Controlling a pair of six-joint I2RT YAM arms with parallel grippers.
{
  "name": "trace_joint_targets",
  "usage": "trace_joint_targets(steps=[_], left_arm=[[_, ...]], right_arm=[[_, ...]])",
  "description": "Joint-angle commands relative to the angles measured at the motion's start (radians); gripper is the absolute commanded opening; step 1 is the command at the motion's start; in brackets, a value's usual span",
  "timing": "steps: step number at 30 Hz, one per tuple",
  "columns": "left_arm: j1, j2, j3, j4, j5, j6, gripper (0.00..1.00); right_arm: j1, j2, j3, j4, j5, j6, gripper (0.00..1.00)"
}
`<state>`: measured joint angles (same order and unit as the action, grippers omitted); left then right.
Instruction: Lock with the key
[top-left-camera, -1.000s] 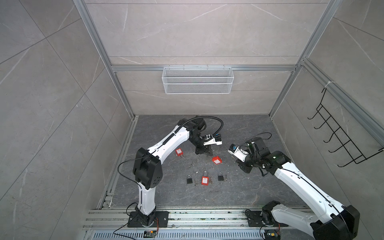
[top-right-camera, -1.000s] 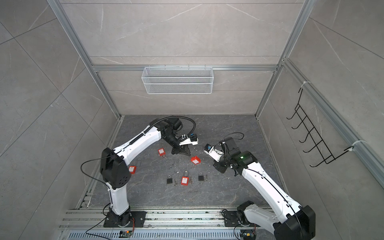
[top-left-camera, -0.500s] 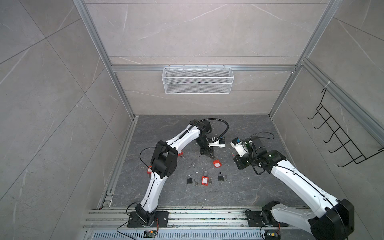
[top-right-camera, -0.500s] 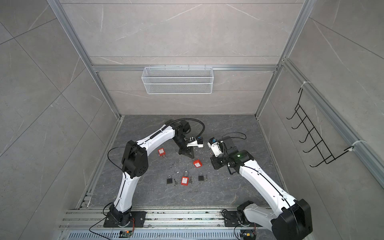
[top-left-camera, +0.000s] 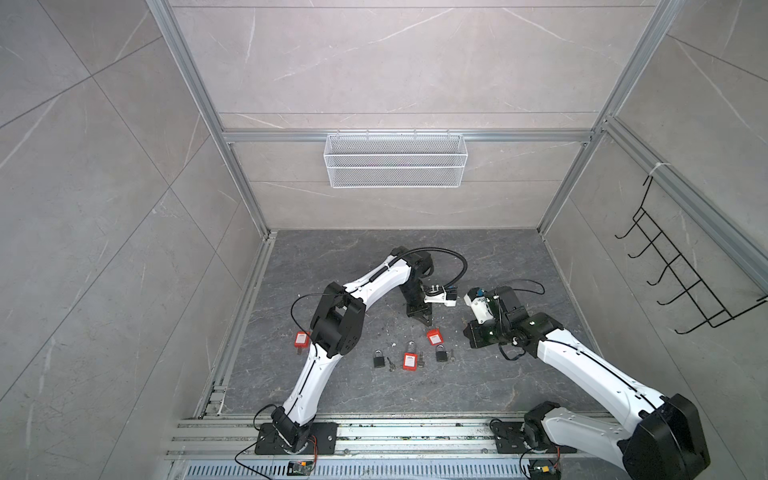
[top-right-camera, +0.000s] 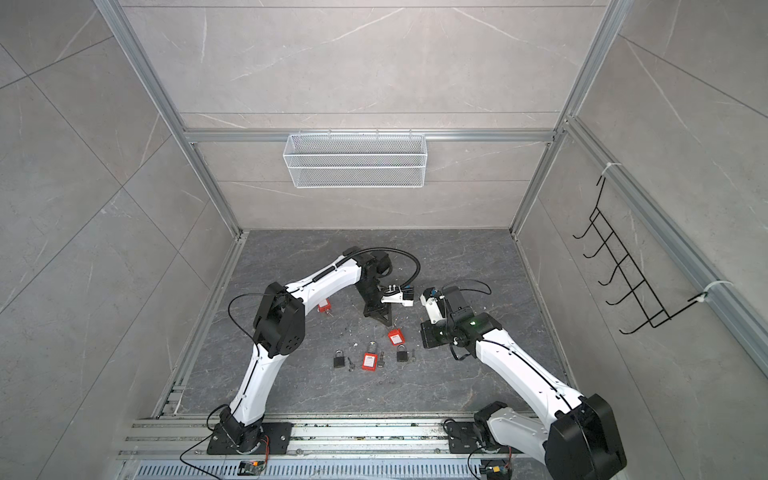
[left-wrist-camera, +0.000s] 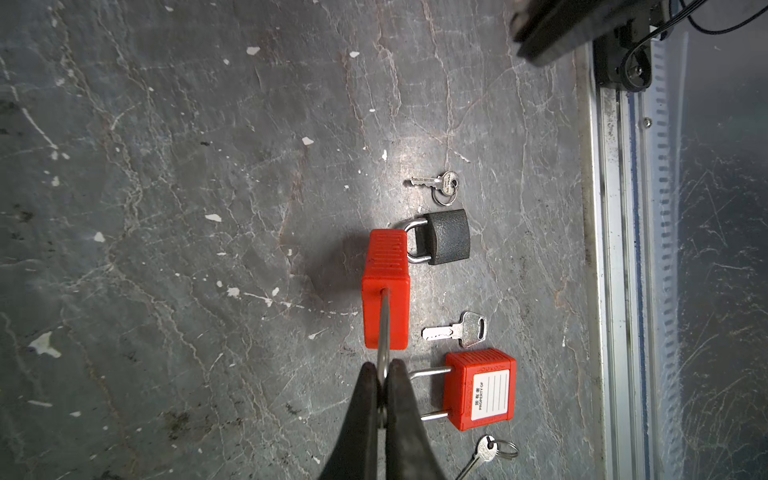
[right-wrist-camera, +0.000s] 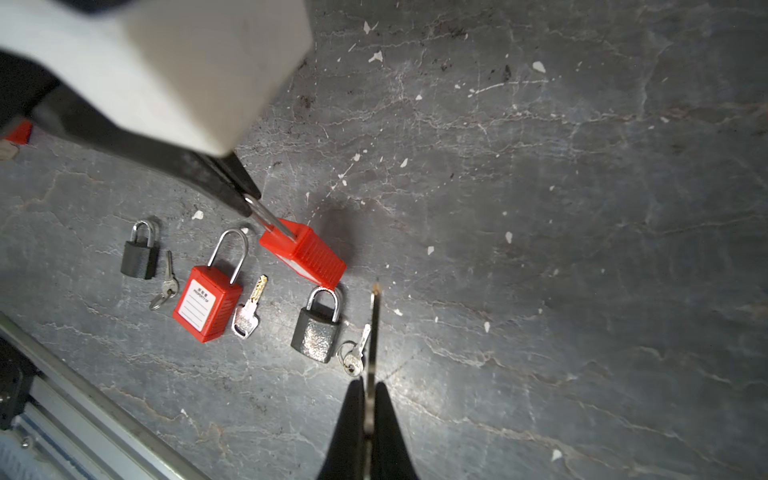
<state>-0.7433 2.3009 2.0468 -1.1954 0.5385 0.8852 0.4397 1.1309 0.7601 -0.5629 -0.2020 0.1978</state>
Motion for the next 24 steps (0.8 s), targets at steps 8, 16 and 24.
trace_joint_targets(steps=[8, 16, 24], left_arm=[[-0.031, 0.02, 0.016, 0.105, -0.184, -0.08, 0.03], [-0.048, 0.02, -0.001, 0.23, -0.292, -0.117, 0.09], [-0.05, 0.022, 0.014, 0.284, -0.312, -0.106, 0.21]], right_arm=[[-0.001, 0.019, -0.07, 0.095, -0.04, 0.101, 0.0], [-0.001, 0.022, -0.098, 0.135, -0.059, 0.131, 0.0], [-0.001, 0.036, -0.128, 0.171, -0.087, 0.176, 0.0]])
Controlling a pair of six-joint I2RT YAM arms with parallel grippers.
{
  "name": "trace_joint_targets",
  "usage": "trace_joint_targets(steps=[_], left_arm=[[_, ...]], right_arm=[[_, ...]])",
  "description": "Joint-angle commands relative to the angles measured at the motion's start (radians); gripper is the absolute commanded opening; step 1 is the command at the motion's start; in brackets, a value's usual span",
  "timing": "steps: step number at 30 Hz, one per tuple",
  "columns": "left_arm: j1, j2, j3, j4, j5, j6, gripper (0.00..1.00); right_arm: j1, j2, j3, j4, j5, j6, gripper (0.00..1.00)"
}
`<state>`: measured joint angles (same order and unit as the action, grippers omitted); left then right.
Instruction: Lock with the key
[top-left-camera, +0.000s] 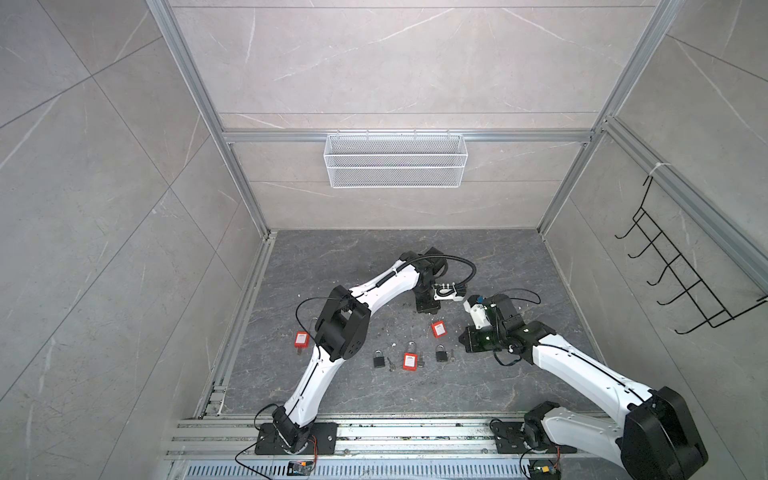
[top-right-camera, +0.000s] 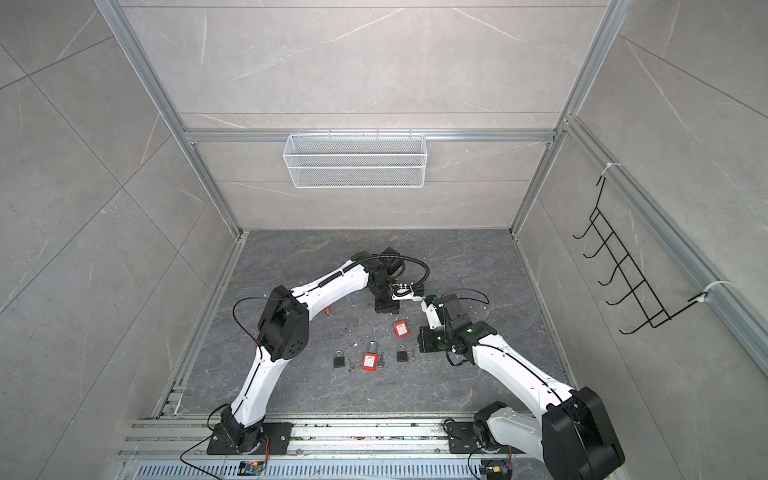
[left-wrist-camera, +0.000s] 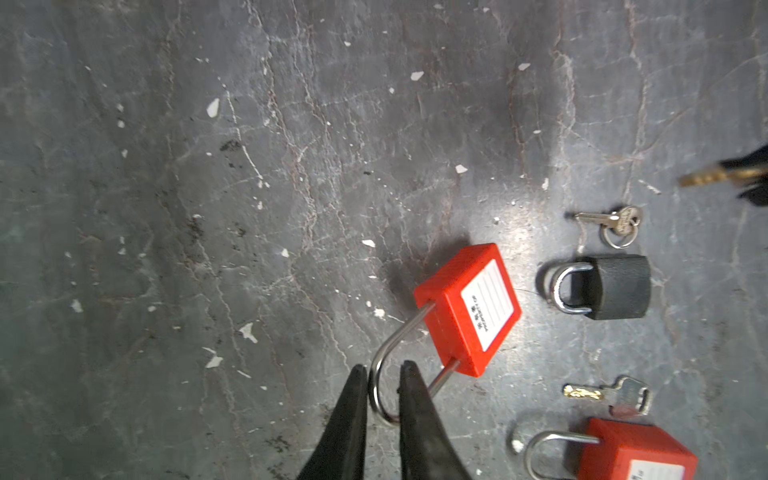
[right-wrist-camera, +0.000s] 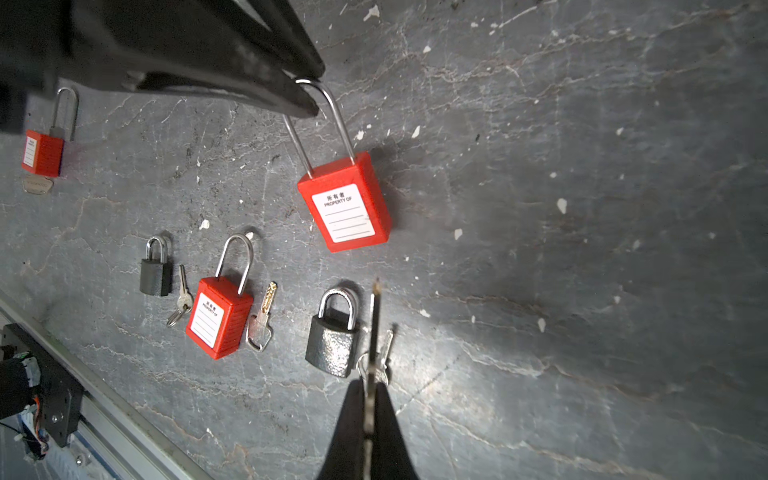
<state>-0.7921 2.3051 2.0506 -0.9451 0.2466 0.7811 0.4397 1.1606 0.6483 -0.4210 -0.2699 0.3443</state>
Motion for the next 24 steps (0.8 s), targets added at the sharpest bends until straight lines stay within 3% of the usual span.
trace_joint_targets(steps=[1, 6, 11, 19, 24], left_arm=[[-0.003, 0.05, 0.01, 0.042, -0.022, -0.003, 0.21], [-0.006, 0.038, 0.004, 0.114, -0.056, -0.028, 0.3], [0.058, -0.112, -0.105, 0.368, -0.079, -0.235, 0.33], [0.156, -0.477, -0.537, 0.707, -0.144, -0.474, 0.36], [0.216, -0.732, -0.802, 0.708, -0.214, -0.611, 0.37]], right_arm=[[-0.001, 0.008, -0.018, 0.031, -0.019, 0.031, 0.0], [-0.001, 0.035, -0.016, 0.033, -0.018, 0.035, 0.0], [-0.001, 0.098, 0.043, -0.011, 0.022, -0.003, 0.0], [-0.001, 0.311, 0.228, -0.108, 0.092, -0.071, 0.0], [-0.001, 0.426, 0.313, -0.129, 0.109, -0.095, 0.0]])
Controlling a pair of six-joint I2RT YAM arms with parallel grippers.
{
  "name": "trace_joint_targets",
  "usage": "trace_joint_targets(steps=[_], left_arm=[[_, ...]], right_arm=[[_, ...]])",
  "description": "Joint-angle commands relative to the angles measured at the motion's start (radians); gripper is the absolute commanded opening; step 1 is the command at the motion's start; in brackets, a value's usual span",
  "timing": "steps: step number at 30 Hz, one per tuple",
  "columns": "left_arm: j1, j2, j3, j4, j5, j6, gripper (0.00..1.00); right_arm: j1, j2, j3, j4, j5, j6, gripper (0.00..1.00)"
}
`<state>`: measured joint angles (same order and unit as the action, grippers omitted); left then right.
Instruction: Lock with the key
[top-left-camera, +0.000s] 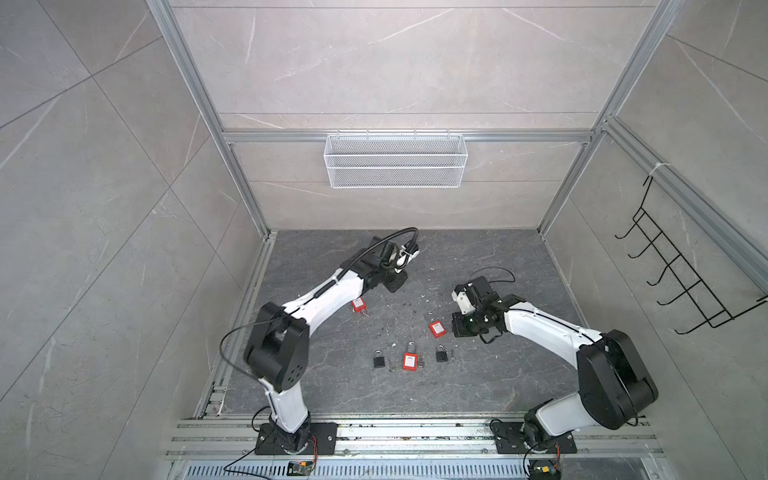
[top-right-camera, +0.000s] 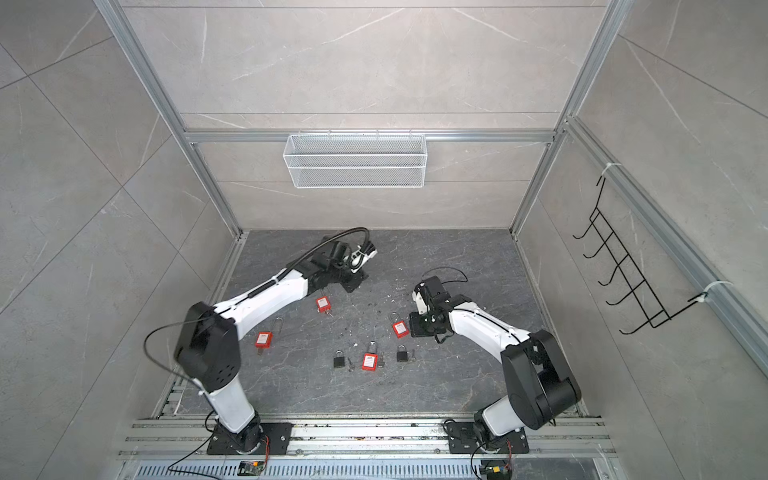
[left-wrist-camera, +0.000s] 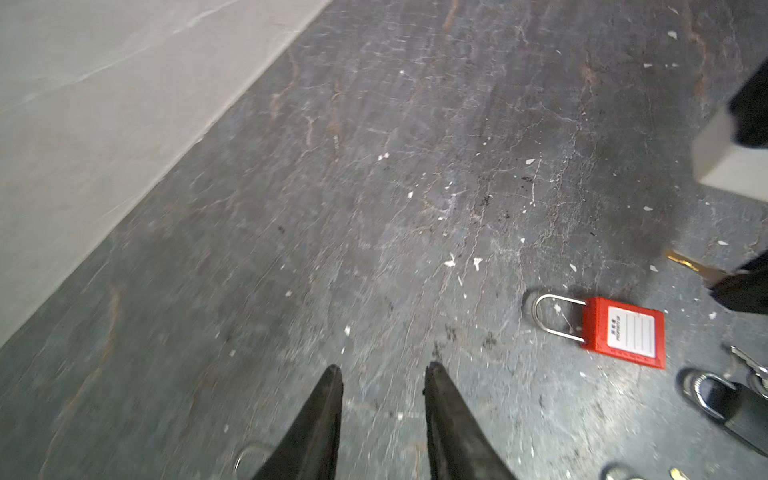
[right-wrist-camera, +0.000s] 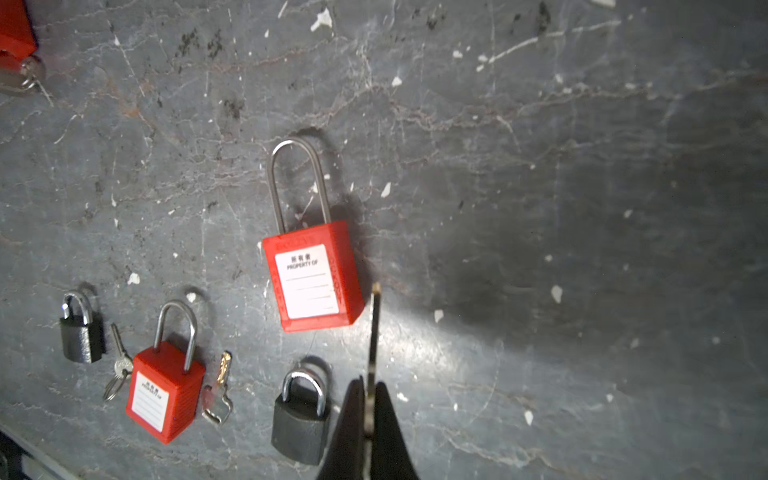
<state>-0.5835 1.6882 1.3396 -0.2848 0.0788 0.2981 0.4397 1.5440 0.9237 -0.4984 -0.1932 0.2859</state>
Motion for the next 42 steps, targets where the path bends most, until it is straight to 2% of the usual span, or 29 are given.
trace_joint_targets(steps=[1, 5, 8, 14, 21, 28, 30, 34, 36, 40, 42], left_arm=[[0.015, -0.18, -0.148, 0.049, -0.058, -0.147, 0.37], [0.046, -0.421, -0.376, 0.076, -0.111, -0.23, 0.46], [0.052, -0.566, -0.487, 0.069, -0.169, -0.279, 0.49], [0.057, -0.713, -0.589, 0.055, -0.223, -0.341, 0.5], [0.065, -0.692, -0.581, 0.022, -0.226, -0.34, 0.52], [0.079, -0.67, -0.557, -0.004, -0.219, -0.343, 0.52], [0.088, -0.674, -0.56, -0.003, -0.215, -0.35, 0.54], [0.106, -0.672, -0.559, -0.015, -0.218, -0.375, 0.64], [0.114, -0.663, -0.554, -0.029, -0.219, -0.397, 0.66], [0.123, -0.642, -0.53, -0.078, -0.217, -0.451, 0.68], [0.131, -0.625, -0.511, -0.109, -0.22, -0.472, 0.71]], right_arm=[[-0.001, 0.063, 0.047, -0.052, 0.034, -0.036, 0.0], [-0.001, 0.134, 0.101, -0.064, 0.038, -0.025, 0.0], [0.007, 0.177, 0.132, -0.079, 0.032, -0.002, 0.0], [0.062, 0.217, 0.155, -0.087, 0.043, 0.029, 0.0], [0.111, 0.22, 0.147, -0.09, 0.049, 0.126, 0.0], [0.112, 0.17, 0.112, -0.09, 0.115, 0.206, 0.0], [0.111, 0.171, 0.112, -0.087, 0.115, 0.211, 0.0], [0.11, 0.191, 0.11, -0.079, 0.12, 0.223, 0.0], [0.108, 0.198, 0.117, -0.078, 0.134, 0.23, 0.0], [0.108, 0.176, 0.122, -0.065, 0.187, 0.247, 0.07], [0.109, 0.164, 0.125, -0.053, 0.19, 0.235, 0.15]])
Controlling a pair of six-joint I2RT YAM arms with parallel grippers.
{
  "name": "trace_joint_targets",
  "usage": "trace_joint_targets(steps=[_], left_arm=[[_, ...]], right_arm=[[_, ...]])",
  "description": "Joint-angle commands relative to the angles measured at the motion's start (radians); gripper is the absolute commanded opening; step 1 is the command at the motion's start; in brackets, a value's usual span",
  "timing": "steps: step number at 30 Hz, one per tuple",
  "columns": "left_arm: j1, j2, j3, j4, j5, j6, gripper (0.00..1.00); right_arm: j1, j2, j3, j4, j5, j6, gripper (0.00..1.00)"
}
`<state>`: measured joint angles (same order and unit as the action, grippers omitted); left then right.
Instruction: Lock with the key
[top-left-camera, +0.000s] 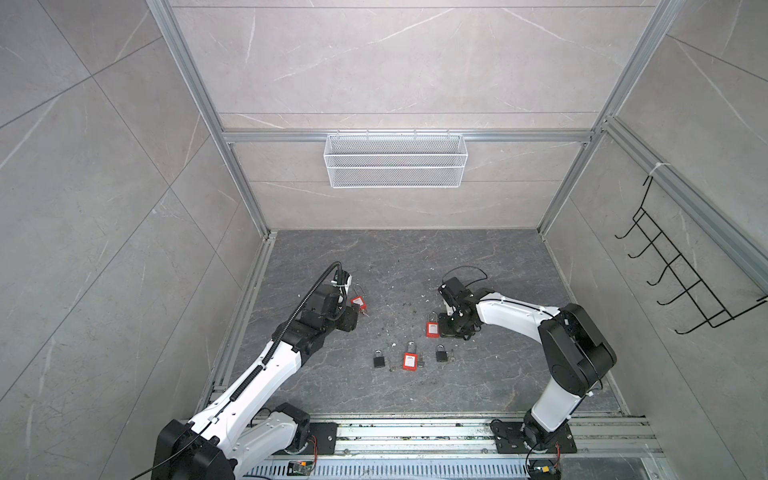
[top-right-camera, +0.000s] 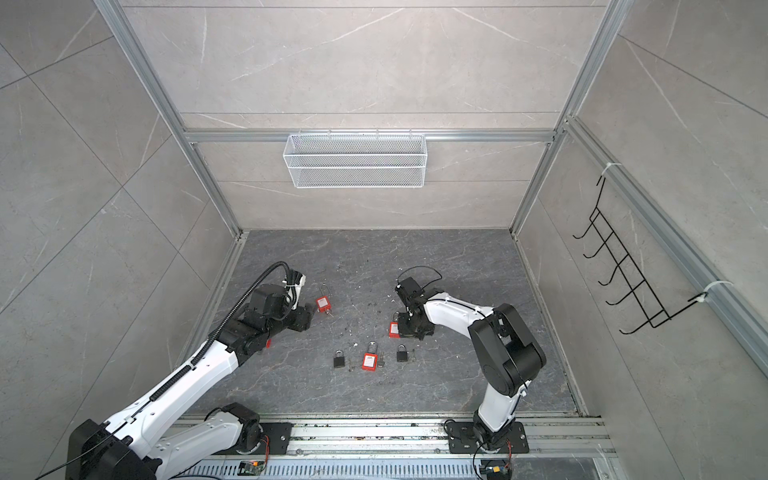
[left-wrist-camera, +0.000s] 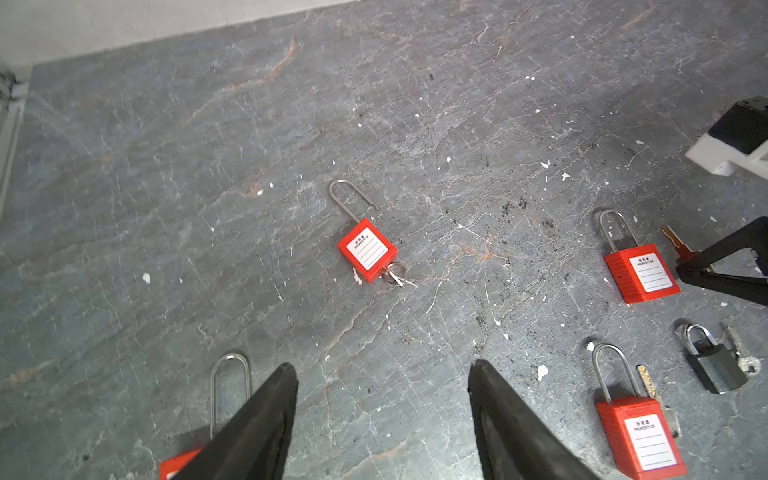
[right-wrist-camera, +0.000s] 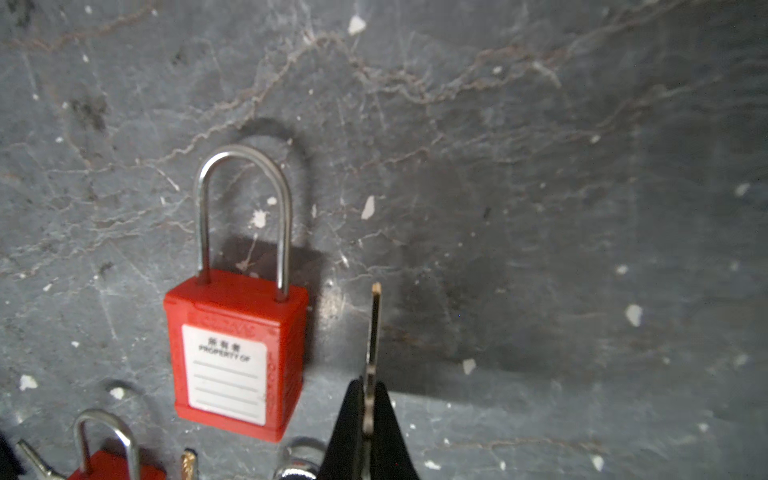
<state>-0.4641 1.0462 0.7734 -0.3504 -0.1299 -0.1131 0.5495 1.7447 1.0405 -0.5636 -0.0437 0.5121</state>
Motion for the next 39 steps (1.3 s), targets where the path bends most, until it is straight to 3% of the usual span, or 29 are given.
trace_joint_targets(steps=[1, 4, 10, 13, 15, 17, 25, 27, 31, 39], left_arm=[[0.015, 0.027, 0.067, -0.06, -0.015, -0.071, 0.72], [0.024, 0.054, 0.099, -0.098, -0.01, -0.091, 0.73], [0.043, 0.063, 0.122, -0.123, -0.005, -0.132, 0.74], [0.051, 0.059, 0.134, -0.151, 0.0, -0.153, 0.74], [0.056, 0.067, 0.157, -0.189, -0.003, -0.178, 0.75], [0.074, 0.071, 0.171, -0.218, 0.004, -0.212, 0.75], [0.312, 0.048, 0.167, -0.266, 0.21, -0.387, 0.76], [0.352, 0.046, 0.158, -0.261, 0.243, -0.398, 0.76], [0.377, 0.061, 0.171, -0.274, 0.253, -0.381, 0.76], [0.384, 0.087, 0.156, -0.272, 0.243, -0.377, 0.75]], right_arm=[[0.0, -0.041, 0.011, 0.012, 0.044, 0.007, 0.21], [-0.002, -0.056, 0.027, -0.005, 0.06, 0.001, 0.34], [0.012, -0.109, 0.072, -0.064, 0.117, 0.009, 0.39], [0.075, -0.149, 0.102, -0.043, 0.153, 0.022, 0.4], [0.15, -0.134, 0.158, -0.037, 0.213, 0.03, 0.46], [0.212, -0.091, 0.231, -0.032, 0.249, 0.037, 0.99], [0.323, 0.179, 0.553, -0.019, 0.258, 0.003, 1.0], [0.34, 0.276, 0.665, -0.065, 0.26, -0.018, 0.94], [0.36, 0.415, 0.823, -0.101, 0.286, -0.02, 0.92], [0.368, 0.719, 1.229, -0.272, 0.215, -0.031, 0.87]])
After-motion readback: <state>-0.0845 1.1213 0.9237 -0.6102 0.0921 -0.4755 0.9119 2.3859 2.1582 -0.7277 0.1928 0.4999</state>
